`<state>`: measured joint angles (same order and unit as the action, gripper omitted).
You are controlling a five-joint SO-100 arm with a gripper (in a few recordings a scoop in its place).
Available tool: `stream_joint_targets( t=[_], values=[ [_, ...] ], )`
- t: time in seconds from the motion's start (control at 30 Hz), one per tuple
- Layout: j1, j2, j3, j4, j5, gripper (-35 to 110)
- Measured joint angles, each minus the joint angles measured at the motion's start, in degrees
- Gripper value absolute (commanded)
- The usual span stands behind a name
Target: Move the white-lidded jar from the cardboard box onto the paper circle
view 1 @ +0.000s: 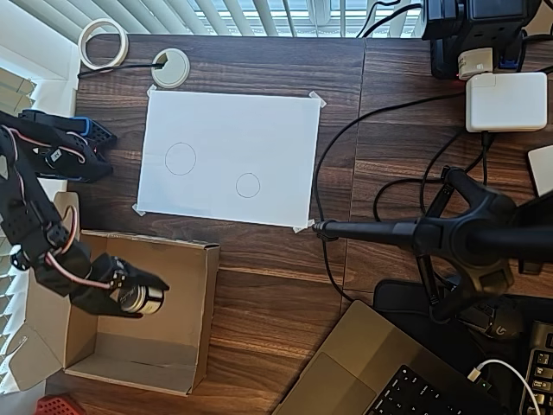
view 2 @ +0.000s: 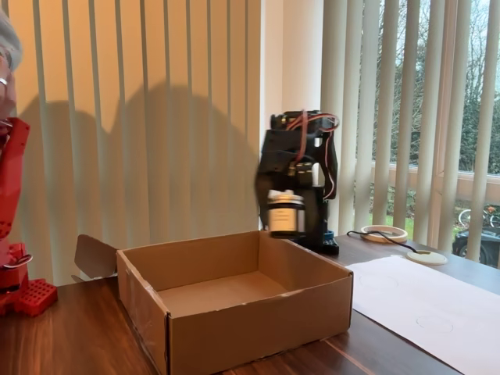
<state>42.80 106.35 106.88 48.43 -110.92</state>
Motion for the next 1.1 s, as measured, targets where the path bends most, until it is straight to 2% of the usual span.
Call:
stream_joint_targets(
  t=[0.33,0.47,0.63,0.87,1.1],
  values=[
    [-20.0,1.8,3.3,0.4,0.7,9],
    [-24.9,-2.2,3.3,0.8,0.6,9],
    [-28.7,-11.9,0.8,3.1,1.5,9],
    [-30.2,-26.7,-11.8,7.5,3.5,9],
    [-31.6,-32.3,-19.2,8.3,5.4,9]
  ],
)
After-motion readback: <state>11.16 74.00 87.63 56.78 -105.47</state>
